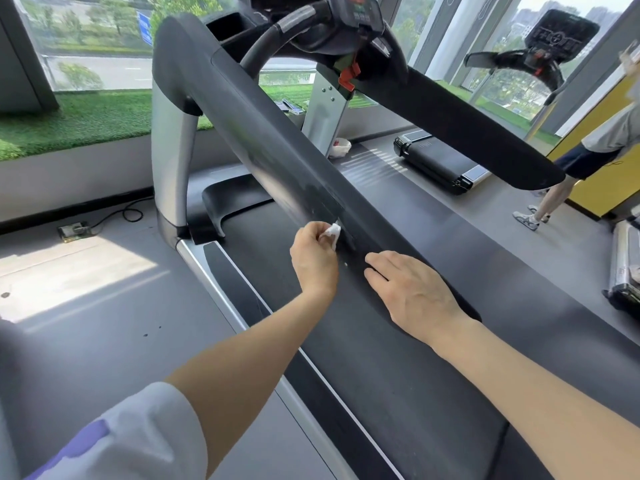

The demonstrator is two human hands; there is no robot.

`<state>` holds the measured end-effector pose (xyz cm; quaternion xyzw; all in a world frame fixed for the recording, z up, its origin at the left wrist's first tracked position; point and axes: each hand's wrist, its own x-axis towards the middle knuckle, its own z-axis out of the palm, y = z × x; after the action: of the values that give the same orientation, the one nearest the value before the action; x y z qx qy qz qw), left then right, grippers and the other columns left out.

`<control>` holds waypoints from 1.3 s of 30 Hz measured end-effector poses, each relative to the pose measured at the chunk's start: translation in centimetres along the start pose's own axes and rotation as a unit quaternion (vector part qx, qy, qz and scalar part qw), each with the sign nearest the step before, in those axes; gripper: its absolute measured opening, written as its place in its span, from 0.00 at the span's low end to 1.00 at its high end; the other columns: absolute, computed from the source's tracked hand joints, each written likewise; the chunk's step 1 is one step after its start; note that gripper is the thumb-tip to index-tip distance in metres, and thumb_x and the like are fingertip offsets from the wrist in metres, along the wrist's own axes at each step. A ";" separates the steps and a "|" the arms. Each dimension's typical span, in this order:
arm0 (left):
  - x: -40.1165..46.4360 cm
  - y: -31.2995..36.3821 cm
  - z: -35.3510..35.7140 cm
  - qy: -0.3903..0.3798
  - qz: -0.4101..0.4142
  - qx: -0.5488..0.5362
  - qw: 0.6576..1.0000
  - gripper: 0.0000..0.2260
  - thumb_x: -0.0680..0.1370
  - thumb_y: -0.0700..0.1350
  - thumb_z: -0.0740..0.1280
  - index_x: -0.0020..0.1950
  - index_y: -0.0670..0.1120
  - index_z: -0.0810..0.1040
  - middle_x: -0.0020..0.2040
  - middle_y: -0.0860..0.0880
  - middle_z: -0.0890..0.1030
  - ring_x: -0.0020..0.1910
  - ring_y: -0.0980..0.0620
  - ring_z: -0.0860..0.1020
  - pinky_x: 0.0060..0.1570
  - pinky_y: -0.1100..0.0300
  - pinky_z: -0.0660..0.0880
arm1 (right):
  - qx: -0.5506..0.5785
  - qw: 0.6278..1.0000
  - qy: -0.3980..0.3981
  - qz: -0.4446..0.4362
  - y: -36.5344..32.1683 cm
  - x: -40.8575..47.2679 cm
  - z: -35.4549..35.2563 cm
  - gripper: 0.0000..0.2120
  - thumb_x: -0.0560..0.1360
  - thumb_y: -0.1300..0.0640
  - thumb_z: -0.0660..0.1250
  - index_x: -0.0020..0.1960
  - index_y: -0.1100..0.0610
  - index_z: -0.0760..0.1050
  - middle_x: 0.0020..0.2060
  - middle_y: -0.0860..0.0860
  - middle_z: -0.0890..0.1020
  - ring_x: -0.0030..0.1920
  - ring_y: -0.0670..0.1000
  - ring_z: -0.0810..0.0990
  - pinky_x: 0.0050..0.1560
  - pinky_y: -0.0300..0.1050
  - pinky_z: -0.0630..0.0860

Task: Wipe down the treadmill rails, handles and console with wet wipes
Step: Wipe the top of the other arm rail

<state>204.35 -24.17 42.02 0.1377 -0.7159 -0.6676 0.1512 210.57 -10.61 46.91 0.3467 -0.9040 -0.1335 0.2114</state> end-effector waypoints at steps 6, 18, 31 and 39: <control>-3.9 -1.0 0.4 -0.031 -0.024 -0.028 0.999 0.04 0.78 0.40 0.65 0.44 0.44 0.77 0.44 0.50 0.79 0.40 0.57 0.75 0.39 0.74 0.67 | 0.003 1.000 -0.007 0.005 -0.4 -0.4 0.0 0.14 0.57 0.69 0.73 0.42 0.61 0.82 0.49 0.56 0.82 0.47 0.56 0.81 0.50 0.45 0.79; -4.8 -2.4 1.4 -0.005 -0.146 -0.072 0.987 0.07 0.78 0.40 0.62 0.40 0.44 0.72 0.43 0.47 0.78 0.39 0.52 0.74 0.39 0.62 0.70 | 0.006 1.000 -0.012 0.010 -0.5 -1.2 0.4 0.15 0.59 0.69 0.71 0.45 0.61 0.82 0.52 0.56 0.82 0.51 0.56 0.81 0.54 0.46 0.77; -5.6 -2.5 1.7 -0.012 -0.120 -0.091 0.989 0.08 0.78 0.41 0.63 0.39 0.45 0.71 0.44 0.46 0.78 0.39 0.53 0.74 0.42 0.60 0.72 | -0.002 1.000 -0.005 0.012 -0.3 -1.2 0.8 0.14 0.61 0.69 0.68 0.46 0.61 0.81 0.54 0.56 0.81 0.53 0.56 0.79 0.57 0.46 0.75; -5.0 -2.0 1.8 0.003 -0.136 -0.089 0.987 0.08 0.79 0.44 0.64 0.41 0.45 0.72 0.45 0.48 0.79 0.40 0.54 0.75 0.40 0.65 0.70 | 0.018 0.999 -0.026 0.015 -0.3 -1.2 0.5 0.17 0.58 0.69 0.73 0.46 0.61 0.82 0.53 0.56 0.82 0.52 0.56 0.81 0.55 0.46 0.77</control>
<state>208.20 -20.70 39.72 0.2213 -0.6280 -0.7425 0.0728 211.28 -9.95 45.97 0.3332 -0.9165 -0.1229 0.1839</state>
